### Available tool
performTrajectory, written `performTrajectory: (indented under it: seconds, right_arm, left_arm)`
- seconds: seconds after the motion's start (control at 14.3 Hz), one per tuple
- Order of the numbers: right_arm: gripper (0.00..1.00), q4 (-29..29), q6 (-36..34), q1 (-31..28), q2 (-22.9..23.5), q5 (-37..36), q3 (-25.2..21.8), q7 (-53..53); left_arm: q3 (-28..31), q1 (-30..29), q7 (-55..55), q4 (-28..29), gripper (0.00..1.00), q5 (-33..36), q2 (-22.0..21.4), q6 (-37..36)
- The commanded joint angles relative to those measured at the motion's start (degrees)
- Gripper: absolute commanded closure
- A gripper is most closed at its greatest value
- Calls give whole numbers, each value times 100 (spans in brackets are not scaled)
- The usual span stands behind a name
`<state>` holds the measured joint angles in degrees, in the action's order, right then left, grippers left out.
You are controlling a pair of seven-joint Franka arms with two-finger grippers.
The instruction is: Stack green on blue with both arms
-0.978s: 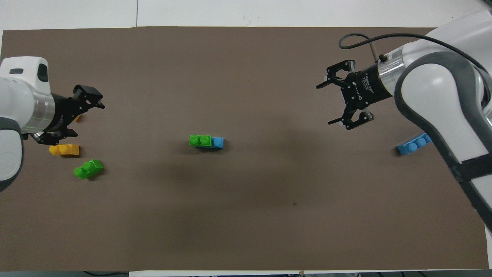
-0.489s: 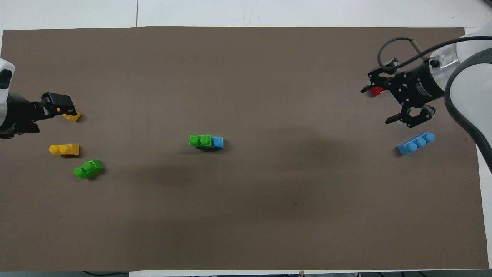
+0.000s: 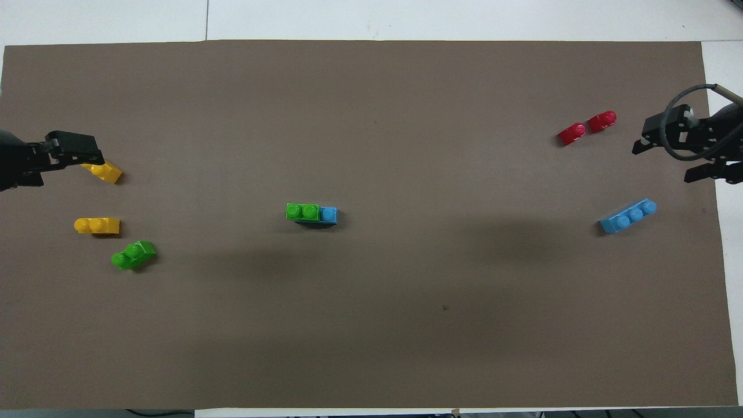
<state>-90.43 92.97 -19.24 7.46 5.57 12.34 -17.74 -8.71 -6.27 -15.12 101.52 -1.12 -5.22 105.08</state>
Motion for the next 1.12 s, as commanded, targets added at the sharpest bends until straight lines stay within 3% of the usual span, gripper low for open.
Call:
performTrajectory:
  seconds: [0.0, 0.28, 0.56, 0.91, 1.05]
  right_arm:
    - [0, -37, -139, -141, -271, -302, 67, 665]
    - [0, -28, -227, -80, -473, -592, 84, 1623]
    - [0, 472, -920, 122, -403, -637, 137, 1634]
    - [0, 289, -912, 246, -456, -628, 137, 1283]
    - [0, 280, -974, 237, -473, -593, 137, 1291]
  left_arm:
    - [1, -32, 561, -404, 0, -28, 135, -443]
    - [123, 55, 1044, -686, 0, 129, 267, -935]
    - [282, 170, 1801, -704, 0, 174, 241, -1428]
    - [308, 301, 1460, -625, 0, 104, 284, -955]
    - [501, 441, 1460, -625, 0, 112, 276, -1129]
